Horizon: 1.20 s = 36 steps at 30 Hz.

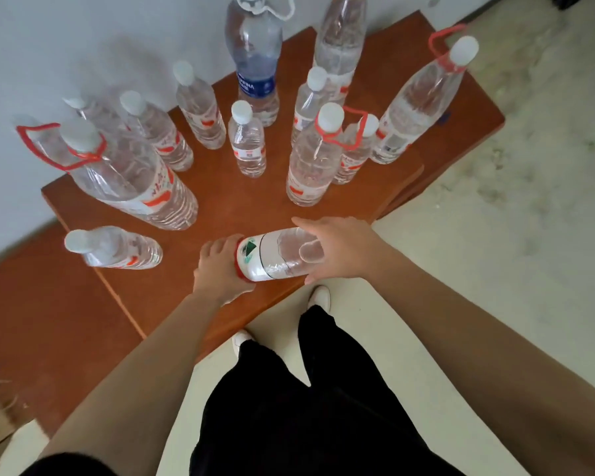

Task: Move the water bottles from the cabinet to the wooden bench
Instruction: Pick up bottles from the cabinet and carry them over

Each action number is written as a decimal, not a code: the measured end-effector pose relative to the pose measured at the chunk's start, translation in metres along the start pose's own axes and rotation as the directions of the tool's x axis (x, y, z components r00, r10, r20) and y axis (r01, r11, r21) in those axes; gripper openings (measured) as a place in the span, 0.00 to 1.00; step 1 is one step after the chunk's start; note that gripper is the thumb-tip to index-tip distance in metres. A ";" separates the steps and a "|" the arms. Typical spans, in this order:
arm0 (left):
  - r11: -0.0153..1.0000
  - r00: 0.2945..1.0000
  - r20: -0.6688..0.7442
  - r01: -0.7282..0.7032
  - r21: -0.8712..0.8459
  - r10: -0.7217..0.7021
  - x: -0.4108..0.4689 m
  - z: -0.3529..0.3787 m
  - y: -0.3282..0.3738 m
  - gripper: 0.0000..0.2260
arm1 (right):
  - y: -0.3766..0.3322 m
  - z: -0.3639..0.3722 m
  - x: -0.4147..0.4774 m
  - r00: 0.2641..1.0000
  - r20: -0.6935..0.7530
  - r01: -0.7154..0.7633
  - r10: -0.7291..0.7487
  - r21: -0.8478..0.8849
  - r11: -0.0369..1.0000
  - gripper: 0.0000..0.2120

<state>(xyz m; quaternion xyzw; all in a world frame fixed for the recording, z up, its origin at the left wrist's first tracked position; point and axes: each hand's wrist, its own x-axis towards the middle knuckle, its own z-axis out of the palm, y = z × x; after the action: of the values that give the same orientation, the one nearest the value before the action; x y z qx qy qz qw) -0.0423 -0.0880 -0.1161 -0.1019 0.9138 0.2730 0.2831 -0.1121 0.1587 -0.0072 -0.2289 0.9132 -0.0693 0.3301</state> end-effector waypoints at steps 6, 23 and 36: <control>0.987 0.988 -0.134 0.094 0.130 -0.076 -0.009 0.017 0.025 0.45 | 0.021 0.012 0.010 0.998 -0.047 0.031 -0.038 -0.145 0.989 0.47; 0.931 0.886 -0.352 -0.195 0.309 0.303 -0.070 -0.026 0.124 0.37 | -0.001 0.022 -0.097 0.848 -0.504 -0.316 0.165 -0.231 0.920 0.48; 0.476 0.431 -0.208 -0.742 0.472 0.878 -0.181 -0.007 0.175 0.36 | -0.081 0.098 -0.293 0.397 -0.733 -0.740 0.553 0.101 0.665 0.41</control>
<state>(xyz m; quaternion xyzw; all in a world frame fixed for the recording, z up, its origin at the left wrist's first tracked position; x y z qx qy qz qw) 0.0435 0.0594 0.0698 0.3459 0.9133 0.1996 -0.0801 0.1785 0.2252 0.1070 0.1544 0.9803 0.0942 -0.0799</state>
